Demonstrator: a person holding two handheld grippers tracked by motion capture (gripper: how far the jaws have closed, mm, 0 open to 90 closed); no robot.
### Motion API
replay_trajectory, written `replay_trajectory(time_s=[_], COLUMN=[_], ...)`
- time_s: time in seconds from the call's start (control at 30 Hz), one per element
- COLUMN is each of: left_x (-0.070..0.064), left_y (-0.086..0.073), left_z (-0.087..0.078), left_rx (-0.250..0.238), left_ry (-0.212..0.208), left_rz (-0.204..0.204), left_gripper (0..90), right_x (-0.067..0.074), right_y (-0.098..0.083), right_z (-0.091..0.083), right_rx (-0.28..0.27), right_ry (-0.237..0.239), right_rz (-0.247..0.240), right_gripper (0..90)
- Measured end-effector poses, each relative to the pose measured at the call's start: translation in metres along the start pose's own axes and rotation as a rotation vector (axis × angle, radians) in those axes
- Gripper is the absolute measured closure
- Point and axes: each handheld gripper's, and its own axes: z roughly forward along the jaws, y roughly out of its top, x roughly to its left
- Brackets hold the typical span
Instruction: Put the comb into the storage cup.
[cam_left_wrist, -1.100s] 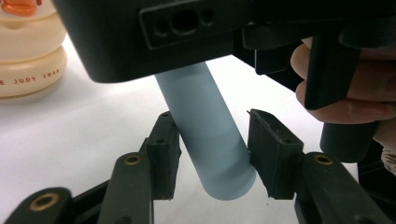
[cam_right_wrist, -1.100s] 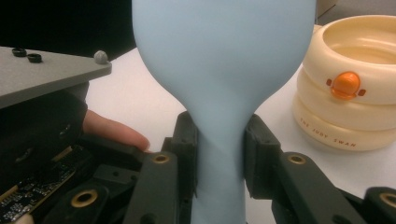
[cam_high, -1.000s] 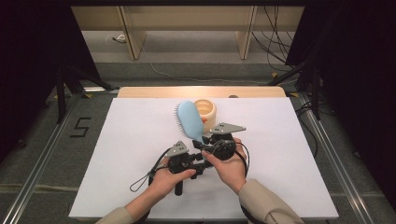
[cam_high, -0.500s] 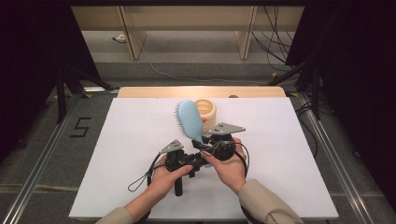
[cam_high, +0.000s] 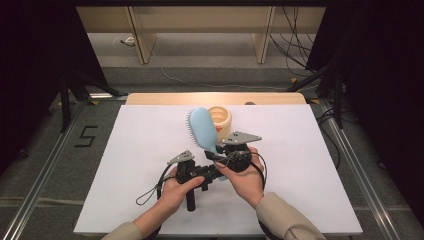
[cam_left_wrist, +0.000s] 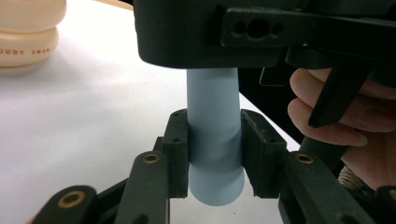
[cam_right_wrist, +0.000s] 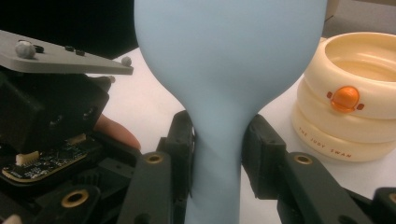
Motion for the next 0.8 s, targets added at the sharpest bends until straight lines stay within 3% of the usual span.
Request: replay_trajectory(time_s=[0.37, 0.57, 0.8], left_x=[0.0011, -0.0005, -0.002], left_y=[-0.0007, 0.0003, 0.0013], left_z=[0.0011, 0.0005, -0.0005], left_rx=[-0.01, -0.018, -0.029], left_ry=[-0.007, -0.024, -0.034], left_rz=[-0.035, -0.025, -0.02], left_gripper=[64.4, 64.4, 64.4], right_x=[-0.0008, -0.0003, -0.0012], right_y=[0.0031, 0.0036, 0.0065], right_z=[-0.0013, -0.0007, -0.0026], right_rx=[0.007, 0.015, -0.002], right_ry=[-0.008, -0.009, -0.012], right_rz=[-0.003, -0.002, 0.026], right_gripper=[61.6, 57.1, 38.3])
